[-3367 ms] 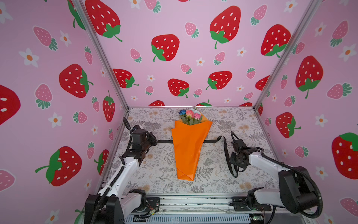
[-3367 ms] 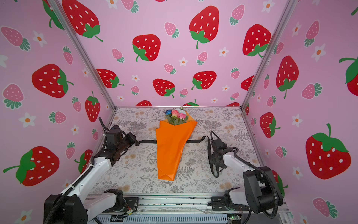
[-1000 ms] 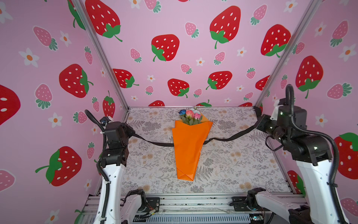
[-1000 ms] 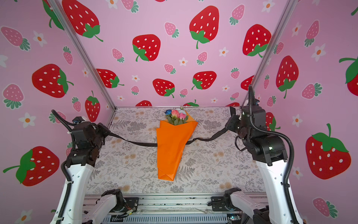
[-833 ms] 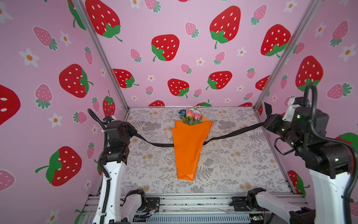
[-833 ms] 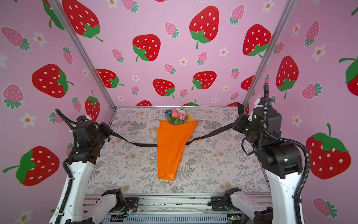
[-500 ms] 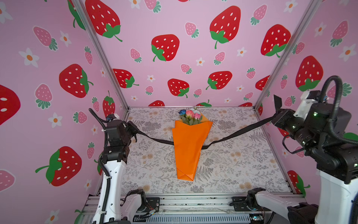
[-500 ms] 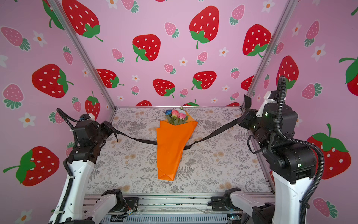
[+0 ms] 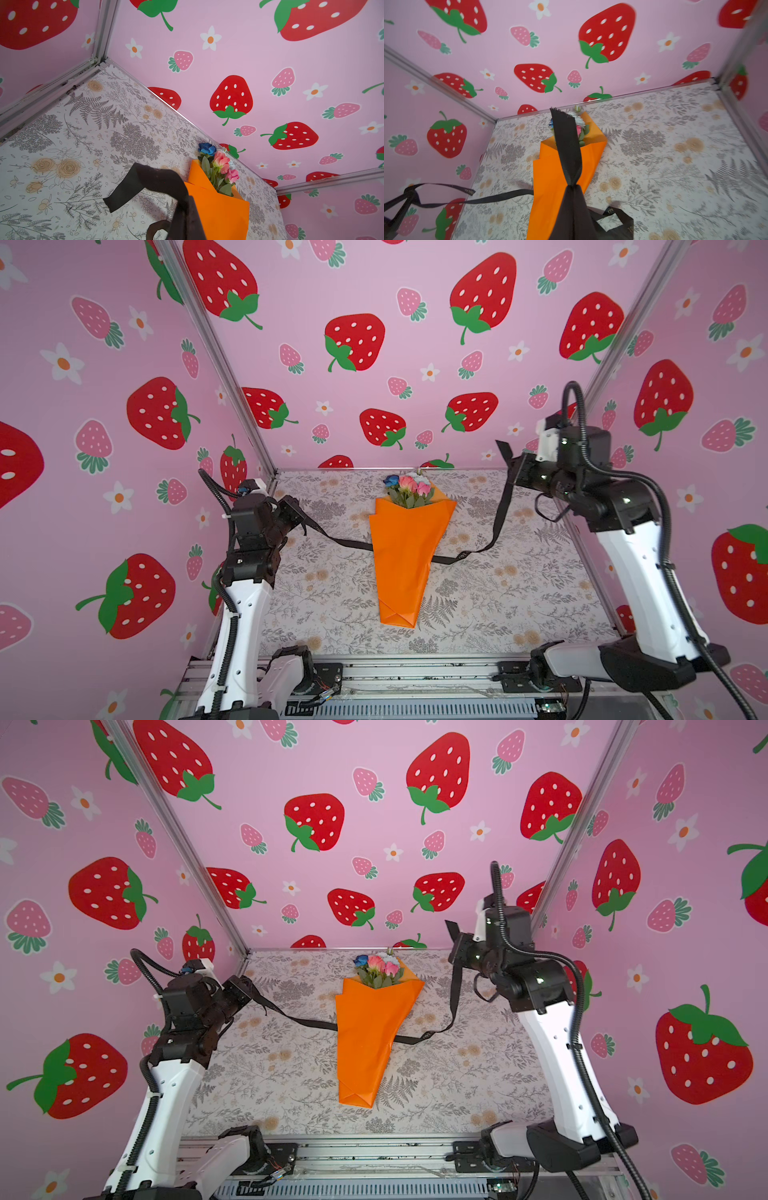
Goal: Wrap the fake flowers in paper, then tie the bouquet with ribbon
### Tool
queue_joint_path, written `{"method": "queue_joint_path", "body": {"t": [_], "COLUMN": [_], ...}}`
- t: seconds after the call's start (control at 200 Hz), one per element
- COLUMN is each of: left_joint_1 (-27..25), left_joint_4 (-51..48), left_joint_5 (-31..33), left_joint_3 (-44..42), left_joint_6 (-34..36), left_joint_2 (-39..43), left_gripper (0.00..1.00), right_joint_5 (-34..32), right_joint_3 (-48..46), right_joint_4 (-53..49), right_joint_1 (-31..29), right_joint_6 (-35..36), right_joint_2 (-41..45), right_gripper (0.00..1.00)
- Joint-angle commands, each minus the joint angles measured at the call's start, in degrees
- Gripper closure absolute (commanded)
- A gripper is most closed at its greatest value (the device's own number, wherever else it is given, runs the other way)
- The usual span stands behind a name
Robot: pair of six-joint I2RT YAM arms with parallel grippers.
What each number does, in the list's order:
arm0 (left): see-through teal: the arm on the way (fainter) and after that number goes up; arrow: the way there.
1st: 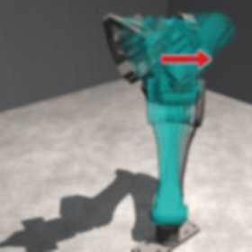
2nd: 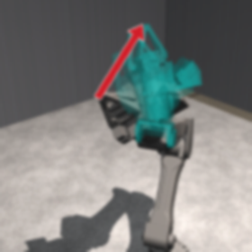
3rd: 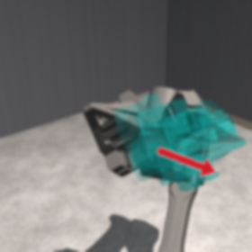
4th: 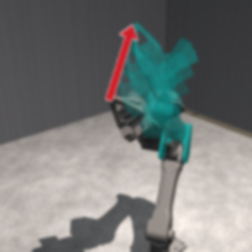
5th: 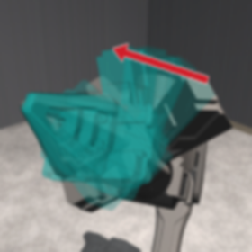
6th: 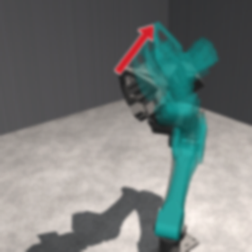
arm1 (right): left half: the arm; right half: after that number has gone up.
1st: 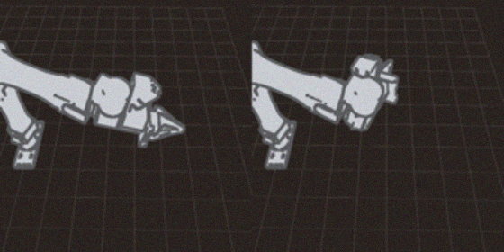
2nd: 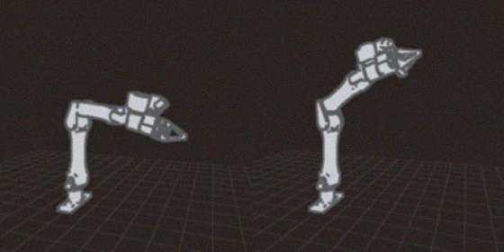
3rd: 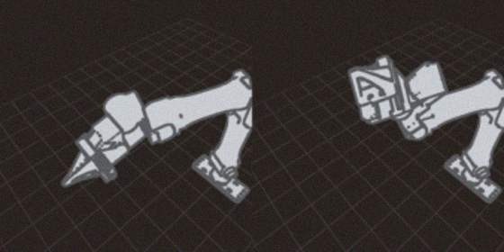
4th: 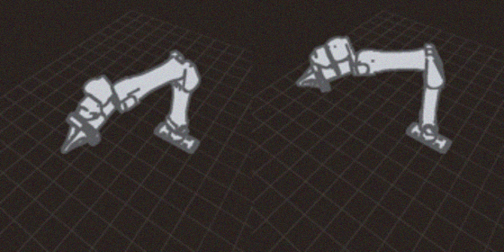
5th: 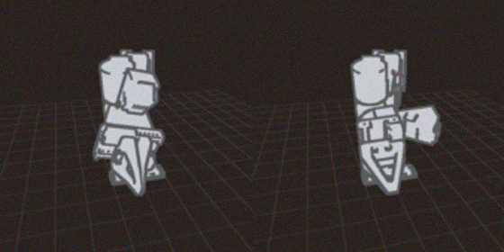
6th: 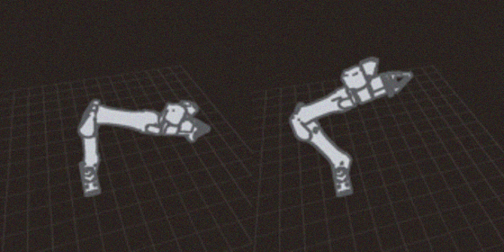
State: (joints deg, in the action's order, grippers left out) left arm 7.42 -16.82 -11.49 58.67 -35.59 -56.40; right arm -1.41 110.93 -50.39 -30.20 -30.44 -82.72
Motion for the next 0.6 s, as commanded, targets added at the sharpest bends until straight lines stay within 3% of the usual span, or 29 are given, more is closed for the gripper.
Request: {"method": "queue_joint_path", "body": {"t": [0.0, 0.215, 0.405, 0.595], "left_joint_1": [-1.4, -4.4, -7.6, -11.3], "left_joint_4": [2.7, 6.5, 8.1, 8.5], "left_joint_5": [-2.6, -3.8, -2.5, -1.6], "left_joint_3": [1.3, -2.6, -5.3, -6.9], "left_joint_6": [-0.2, -0.7, -0.1, 0.3], "left_joint_2": [0.3, 2.8, 5.4, 7.0], "left_gripper": [1.00, 1.00, 1.00, 1.00], "right_joint_5": [-0.3, 0.5, 5.1, 9.5], "right_joint_3": [8.1, 39.5, 28.4, 32.5], "right_joint_4": [4.9, 0.8, 15.9, 20.2], "right_joint_1": [-7.8, -16.8, -21.0, -25.3], "right_joint_6": [3.5, 8.4, 8.6, 9.1], "right_joint_2": [-8.1, -32.8, -35.7, -45.3], "right_gripper": [1.00, 1.00, 1.00, 1.00]}}
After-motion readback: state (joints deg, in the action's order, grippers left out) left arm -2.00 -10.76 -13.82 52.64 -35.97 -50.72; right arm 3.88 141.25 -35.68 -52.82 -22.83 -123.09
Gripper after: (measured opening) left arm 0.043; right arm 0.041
